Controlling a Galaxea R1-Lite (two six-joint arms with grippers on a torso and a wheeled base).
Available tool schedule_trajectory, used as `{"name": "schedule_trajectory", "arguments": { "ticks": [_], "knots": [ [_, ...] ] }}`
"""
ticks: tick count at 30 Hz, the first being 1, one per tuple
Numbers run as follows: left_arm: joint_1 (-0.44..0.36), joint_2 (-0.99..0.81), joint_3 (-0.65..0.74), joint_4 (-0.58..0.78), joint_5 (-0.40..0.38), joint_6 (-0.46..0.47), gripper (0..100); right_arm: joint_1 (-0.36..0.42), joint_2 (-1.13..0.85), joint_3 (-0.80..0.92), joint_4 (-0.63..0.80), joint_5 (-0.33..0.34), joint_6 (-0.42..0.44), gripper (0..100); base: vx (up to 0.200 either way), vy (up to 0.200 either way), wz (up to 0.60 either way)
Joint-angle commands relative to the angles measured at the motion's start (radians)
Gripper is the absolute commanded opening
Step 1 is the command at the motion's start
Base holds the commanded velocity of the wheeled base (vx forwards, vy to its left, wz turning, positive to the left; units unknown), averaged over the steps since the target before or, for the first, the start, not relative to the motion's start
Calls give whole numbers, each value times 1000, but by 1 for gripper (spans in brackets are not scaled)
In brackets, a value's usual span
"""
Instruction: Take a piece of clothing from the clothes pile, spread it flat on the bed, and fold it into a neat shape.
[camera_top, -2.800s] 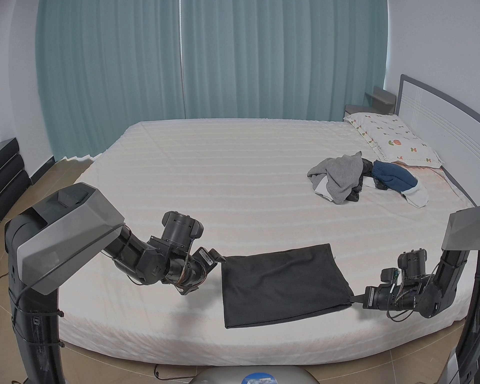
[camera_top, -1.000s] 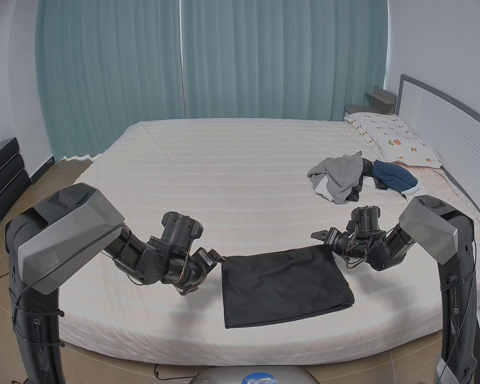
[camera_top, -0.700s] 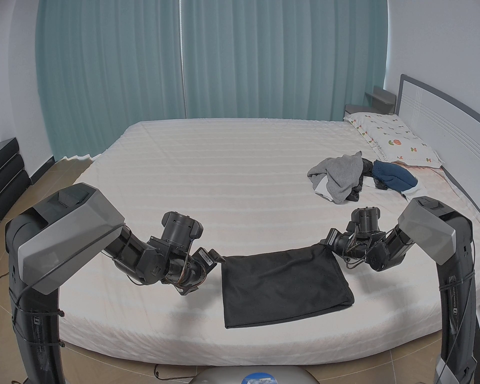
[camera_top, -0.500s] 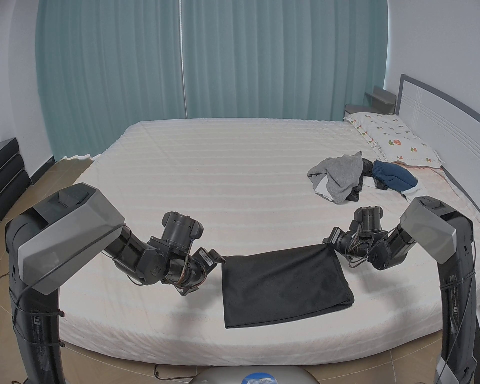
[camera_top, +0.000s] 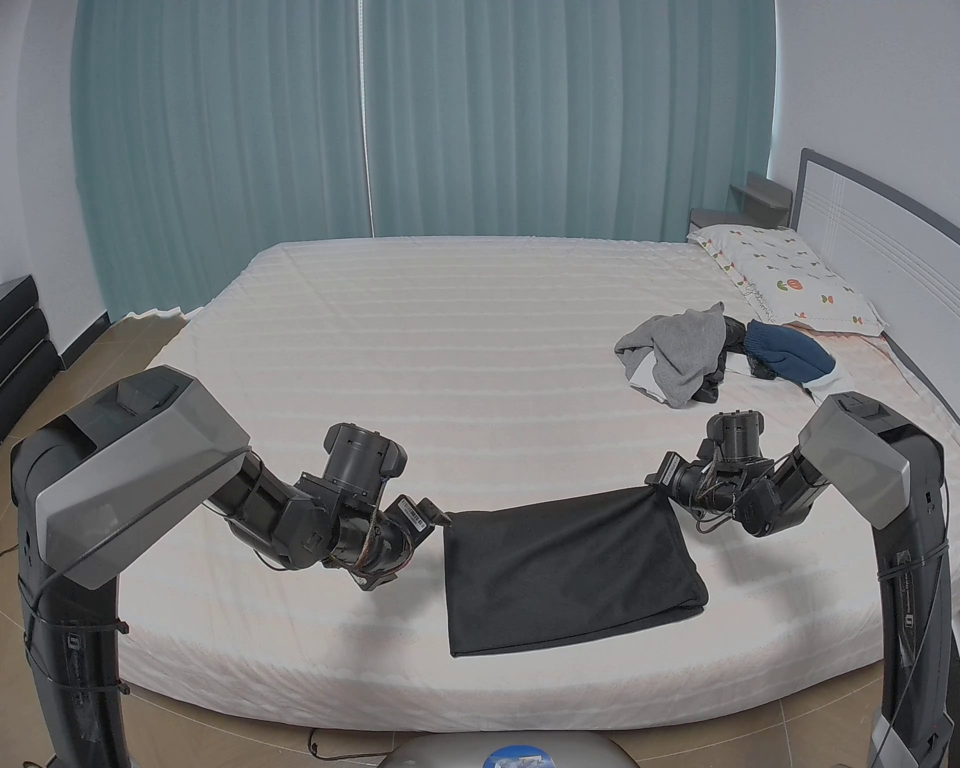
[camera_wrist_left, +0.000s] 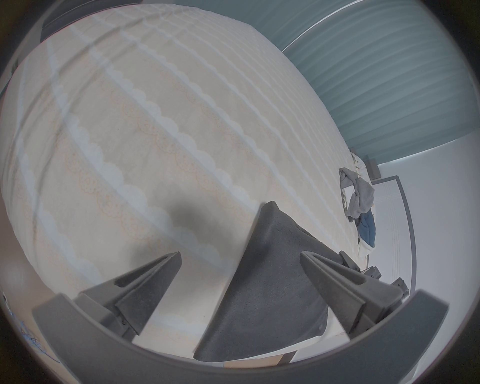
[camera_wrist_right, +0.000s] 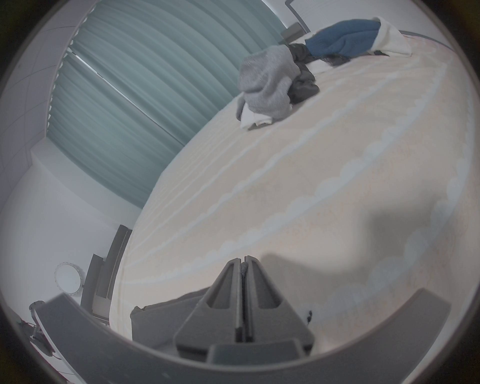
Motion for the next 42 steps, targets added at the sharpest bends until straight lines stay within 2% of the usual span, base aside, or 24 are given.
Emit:
{"name": "schedule_trajectory", "arguments": {
  "ticks": [1, 3, 4, 14, 19, 20, 25, 31, 35, 39, 42],
  "knots": [
    [0, 2, 1, -2, 0, 0, 100, 0, 8, -18, 5, 0, 0, 0, 0, 0, 0],
    [0, 2, 1, -2, 0, 0, 100, 0, 11, -21, 6, 0, 0, 0, 0, 0, 0],
    [0, 2, 1, -2, 0, 0, 100, 0, 11, -21, 6, 0, 0, 100, 0, 0, 0],
    [0, 2, -1, -2, 0, 0, 100, -17, -18, 8, -1, 0, 14, 100, 0, 0, 0],
    [11, -6, -1, 1, -30, -8, 100, -37, -160, 166, -20, 14, 126, 100, 0, 0, 0],
    [11, -6, -1, 1, -30, -8, 100, -37, -160, 166, -20, 14, 126, 100, 0, 0, 0],
    [8, -8, -11, 4, -34, -31, 100, -54, -230, 341, -96, 14, 224, 100, 0, -120, 0],
    [6, 0, -25, 6, -34, -31, 100, -48, -275, 514, -233, 16, 293, 100, 0, -200, 0],
    [5, 5, -27, 3, -32, -25, 100, -54, -265, 556, -334, 16, 322, 100, 0, -150, 0],
    [8, 6, -27, 1, -32, -17, 100, -55, -264, 566, -348, 17, 324, 100, 0, 0, 0],
    [13, 17, -10, 6, -15, 39, 100, -61, -258, 571, -348, 25, 330, 100, 0, 0, 0]
  ]
}}
